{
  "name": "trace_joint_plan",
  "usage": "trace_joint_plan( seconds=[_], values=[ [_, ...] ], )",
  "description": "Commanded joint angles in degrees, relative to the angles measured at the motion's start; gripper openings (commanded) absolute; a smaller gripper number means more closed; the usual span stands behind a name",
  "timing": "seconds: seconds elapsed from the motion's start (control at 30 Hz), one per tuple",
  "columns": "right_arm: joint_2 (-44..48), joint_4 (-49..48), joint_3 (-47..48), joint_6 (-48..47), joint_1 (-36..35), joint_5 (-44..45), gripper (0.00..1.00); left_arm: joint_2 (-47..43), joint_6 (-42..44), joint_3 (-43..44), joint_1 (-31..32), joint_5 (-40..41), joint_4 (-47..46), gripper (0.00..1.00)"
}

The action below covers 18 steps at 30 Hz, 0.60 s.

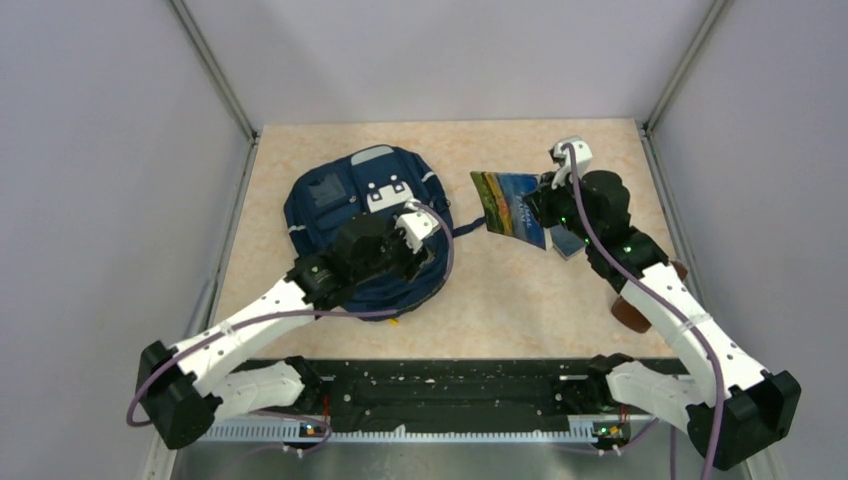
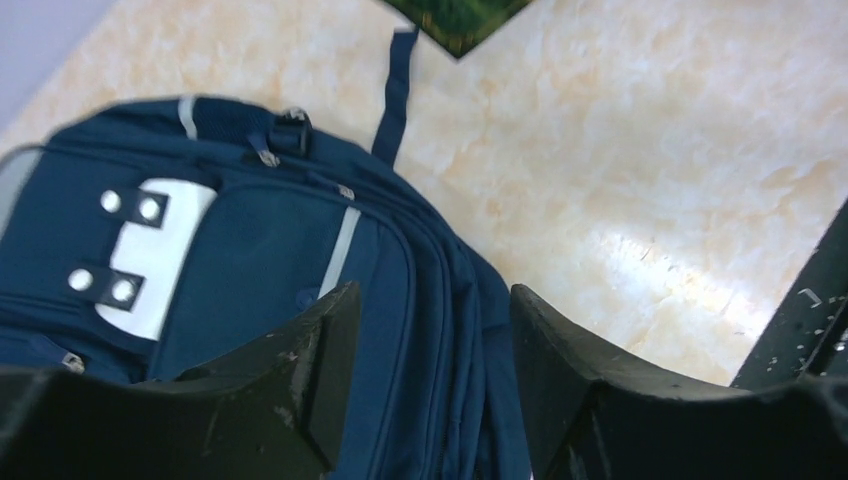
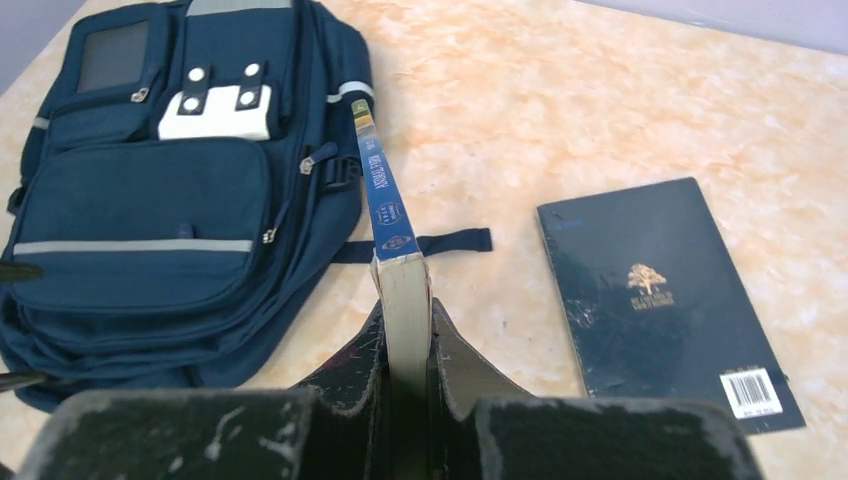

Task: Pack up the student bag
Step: Pick up the book from the center of the board.

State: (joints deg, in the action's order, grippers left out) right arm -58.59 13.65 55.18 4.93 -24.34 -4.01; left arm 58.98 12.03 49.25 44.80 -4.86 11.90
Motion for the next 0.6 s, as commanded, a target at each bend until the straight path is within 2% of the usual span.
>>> trace_joint_plan(
  seconds=[0.0,0.3,0.43,0.57],
  values=[
    [3.8,-4.1,0.8,4.9,-0.4,7.4,0.0,5.5,-2.6,0.4,0.2,4.2,-1.4,0.6],
    [6.6,-5.8,-2.2,5.4,-0.3,7.8,0.0,13.4,-4.3,0.8,0.3,1.0,1.5,0.55],
    [6.8,-6.2,-2.9,5.6,-0.2,7.0,0.0,16.9,-6.0,1.9,0.3,2.8,3.4,0.49],
    [6.9,-6.9,-3.6,6.1,-0.2,6.2,0.0,20.3,-7.4,4.1,0.2,4.3,5.8,0.48]
  ],
)
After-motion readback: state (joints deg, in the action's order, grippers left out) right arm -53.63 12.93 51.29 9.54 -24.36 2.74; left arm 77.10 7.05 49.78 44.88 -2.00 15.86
